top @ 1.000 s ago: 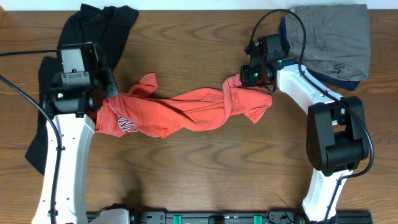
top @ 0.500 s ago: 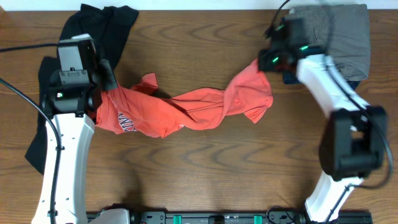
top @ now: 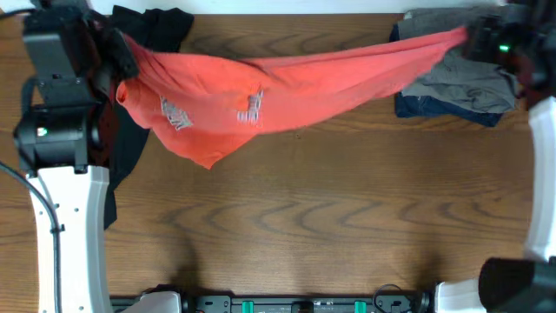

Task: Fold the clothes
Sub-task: 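Lift the shirt with both grippers and stretch it wide across the table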

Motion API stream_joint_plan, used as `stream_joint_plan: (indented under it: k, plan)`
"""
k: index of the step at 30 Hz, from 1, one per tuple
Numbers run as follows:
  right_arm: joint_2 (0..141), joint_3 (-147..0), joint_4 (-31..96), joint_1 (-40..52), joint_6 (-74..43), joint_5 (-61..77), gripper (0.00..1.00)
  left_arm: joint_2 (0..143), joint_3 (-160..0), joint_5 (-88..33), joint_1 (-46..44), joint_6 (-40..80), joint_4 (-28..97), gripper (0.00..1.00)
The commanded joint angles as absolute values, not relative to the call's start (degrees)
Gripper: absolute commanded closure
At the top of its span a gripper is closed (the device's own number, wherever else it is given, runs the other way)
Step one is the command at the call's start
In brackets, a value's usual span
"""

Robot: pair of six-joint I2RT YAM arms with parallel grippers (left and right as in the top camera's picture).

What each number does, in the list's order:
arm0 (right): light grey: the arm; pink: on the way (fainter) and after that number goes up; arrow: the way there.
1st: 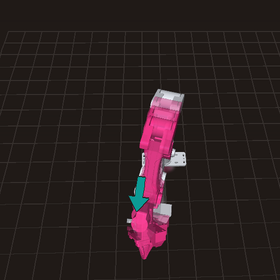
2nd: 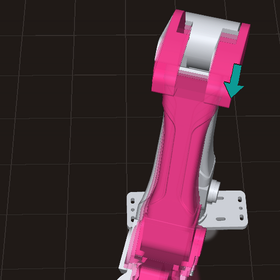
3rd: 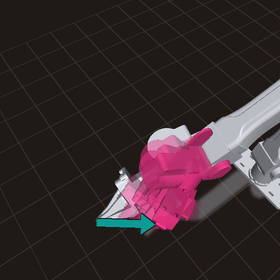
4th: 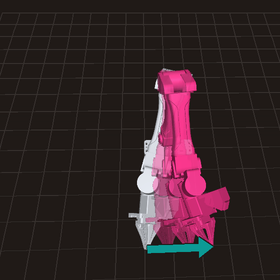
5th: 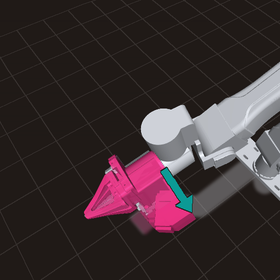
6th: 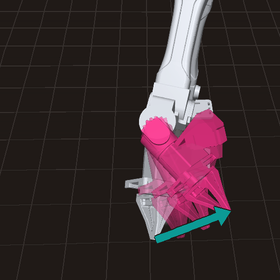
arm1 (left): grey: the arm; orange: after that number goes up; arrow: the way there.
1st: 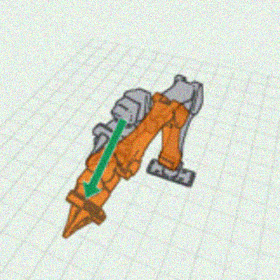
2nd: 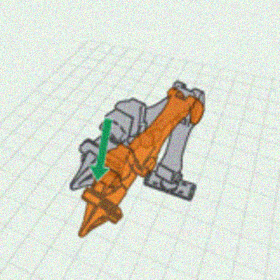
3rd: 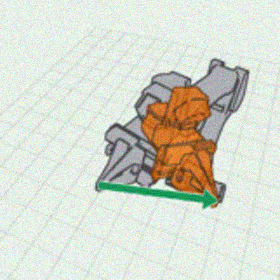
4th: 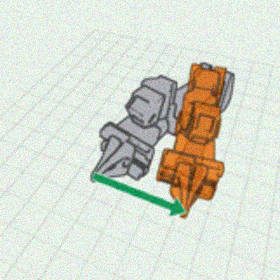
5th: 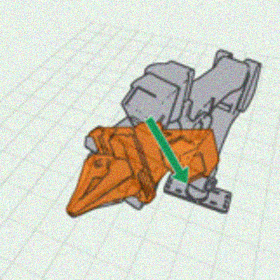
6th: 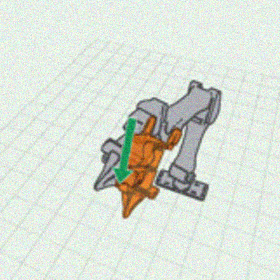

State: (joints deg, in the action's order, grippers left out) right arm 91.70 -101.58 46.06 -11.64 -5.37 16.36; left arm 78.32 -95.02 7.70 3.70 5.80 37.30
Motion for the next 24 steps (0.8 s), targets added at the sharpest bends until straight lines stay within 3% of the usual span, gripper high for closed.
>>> stream_joint_plan:
  k: [1,11,19,24]
  plan:
    - [87.31,-102.61,46.54,-15.51,-4.21,18.98,0.99,76.84,-98.65,7.99,3.97,6.11,37.32,0.94]
    - [83.05,-102.61,50.28,-19.22,-4.19,21.45,0.99,70.54,-98.91,8.01,3.95,6.09,44.25,0.94]
    - [80.68,-102.76,50.57,-19.49,-4.19,21.32,0.99,64.12,-98.91,7.99,3.95,6.59,42.17,0.94]
    - [79.92,-102.74,51.96,-20.08,-4.19,21.23,0.99,62.43,-98.91,7.97,3.95,7.84,48.77,0.94]
